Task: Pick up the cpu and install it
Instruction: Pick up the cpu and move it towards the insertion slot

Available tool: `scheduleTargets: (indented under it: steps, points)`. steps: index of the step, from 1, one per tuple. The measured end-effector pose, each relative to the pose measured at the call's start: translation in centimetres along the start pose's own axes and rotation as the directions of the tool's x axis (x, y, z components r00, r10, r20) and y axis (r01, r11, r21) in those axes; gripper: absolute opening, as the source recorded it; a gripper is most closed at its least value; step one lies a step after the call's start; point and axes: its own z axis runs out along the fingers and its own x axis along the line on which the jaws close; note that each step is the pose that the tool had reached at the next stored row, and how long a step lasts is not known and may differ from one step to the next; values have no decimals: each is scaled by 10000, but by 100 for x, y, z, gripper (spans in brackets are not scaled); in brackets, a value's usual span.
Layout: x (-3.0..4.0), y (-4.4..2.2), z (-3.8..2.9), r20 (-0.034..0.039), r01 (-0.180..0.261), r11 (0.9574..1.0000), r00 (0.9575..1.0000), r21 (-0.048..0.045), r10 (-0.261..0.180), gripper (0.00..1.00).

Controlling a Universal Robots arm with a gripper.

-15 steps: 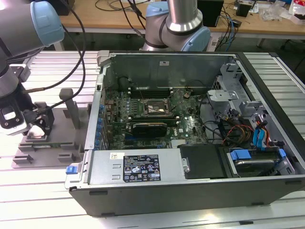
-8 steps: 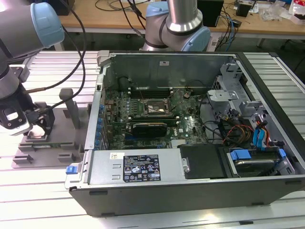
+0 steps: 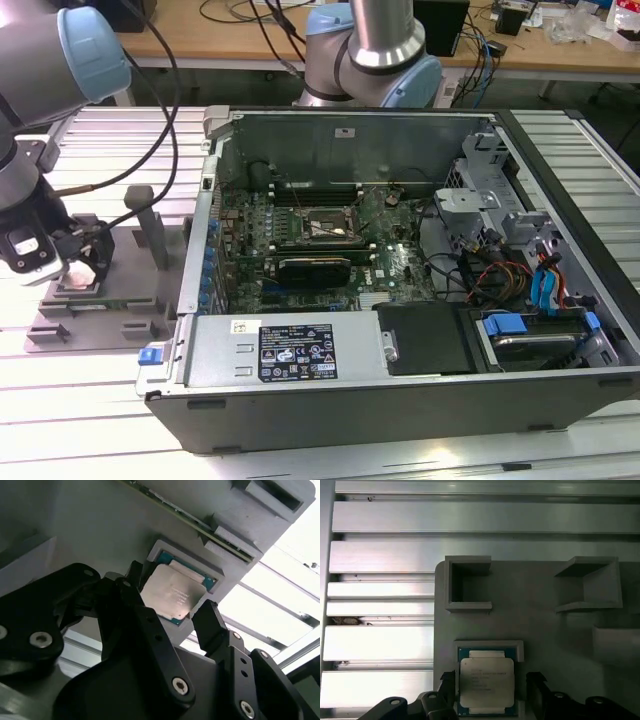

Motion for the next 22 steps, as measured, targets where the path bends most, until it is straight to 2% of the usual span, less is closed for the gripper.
scheduleTargets:
  steps: [4,6,8,9,11,12,13,14,22]
  points:
    - [4,35,50,-5,22,10000,10000,5,-22,68]
    - [4,36,49,-7,25,10000,10000,8,-25,68]
    - [2,36,51,-166,8,10000,9999,8,-8,68]
    - [3,36,50,-196,4,10000,9998,9,-4,68]
    - [2,36,50,-208,4,10000,9998,9,-4,68]
    - [-3,36,53,-215,4,9999,9998,102,-2,68]
    - [-8,36,55,-236,10,9994,9997,339,-2,68]
    - [-11,41,56,-259,19,9987,9997,517,-5,68]
    - [-32,62,62,-269,112,9986,9996,516,-98,68]
